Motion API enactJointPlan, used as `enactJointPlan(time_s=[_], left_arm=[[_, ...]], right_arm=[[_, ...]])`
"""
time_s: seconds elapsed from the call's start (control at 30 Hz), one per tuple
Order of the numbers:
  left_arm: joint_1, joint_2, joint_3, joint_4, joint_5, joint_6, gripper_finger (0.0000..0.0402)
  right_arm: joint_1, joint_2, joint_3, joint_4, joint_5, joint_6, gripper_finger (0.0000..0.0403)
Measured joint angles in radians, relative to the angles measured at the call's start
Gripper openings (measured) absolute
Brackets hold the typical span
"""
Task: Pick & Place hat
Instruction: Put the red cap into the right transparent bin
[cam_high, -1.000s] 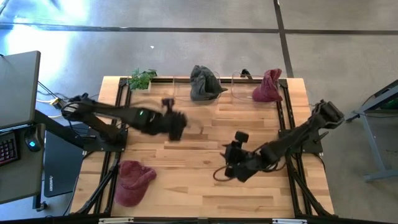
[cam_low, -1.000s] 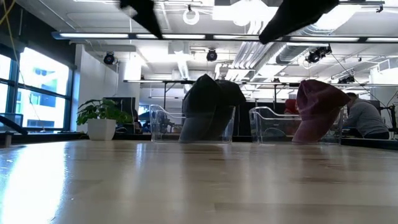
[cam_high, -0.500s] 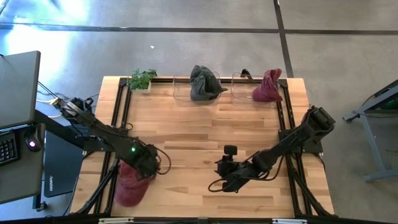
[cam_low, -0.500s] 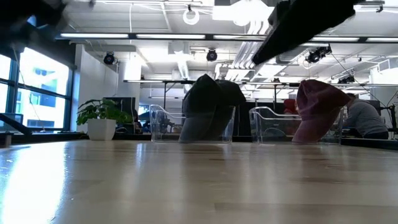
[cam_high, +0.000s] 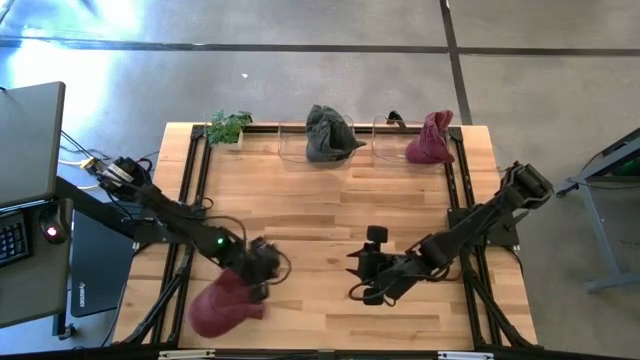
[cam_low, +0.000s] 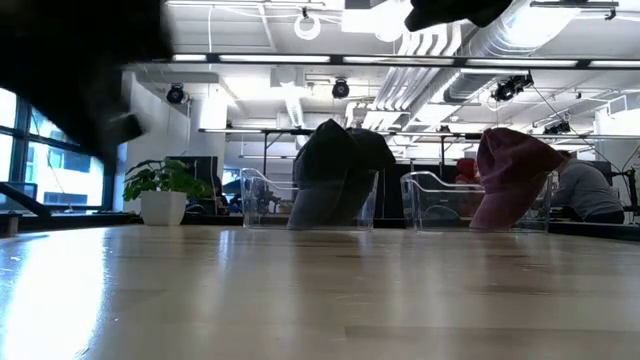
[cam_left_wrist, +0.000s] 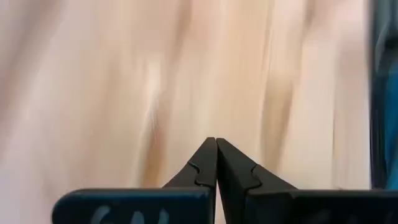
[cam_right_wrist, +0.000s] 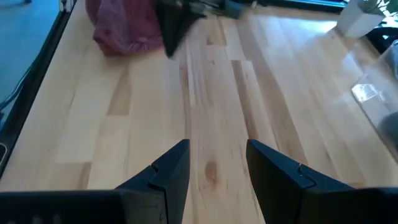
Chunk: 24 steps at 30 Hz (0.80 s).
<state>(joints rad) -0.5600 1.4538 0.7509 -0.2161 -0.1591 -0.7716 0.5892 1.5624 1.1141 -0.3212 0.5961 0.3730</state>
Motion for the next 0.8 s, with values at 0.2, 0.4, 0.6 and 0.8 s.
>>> enactJointPlan(time_s=[0.2, 0.4, 0.6, 0.8], left_arm=[[0.111, 0.003, 0.067, 0.086, 0.047, 0.293, 0.0], [0.081, 0.004, 0.246, -0.51, 0.202, 0.421, 0.0004], [0.036, 0.036, 0.223, -0.628, 0.168, 0.425, 0.0078], [0.03, 0.073, 0.129, -0.528, 0.277, 0.42, 0.0186]], right_arm=[[0.007, 0.0, 0.0, -0.003, -0.012, 0.009, 0.0154], [0.021, 0.0, 0.0, -0.012, -0.007, 0.002, 0.0154], [0.021, 0.0, 0.0, -0.034, -0.007, 0.01, 0.0154], [0.021, 0.0, 0.0, -0.037, -0.01, 0.011, 0.0154]])
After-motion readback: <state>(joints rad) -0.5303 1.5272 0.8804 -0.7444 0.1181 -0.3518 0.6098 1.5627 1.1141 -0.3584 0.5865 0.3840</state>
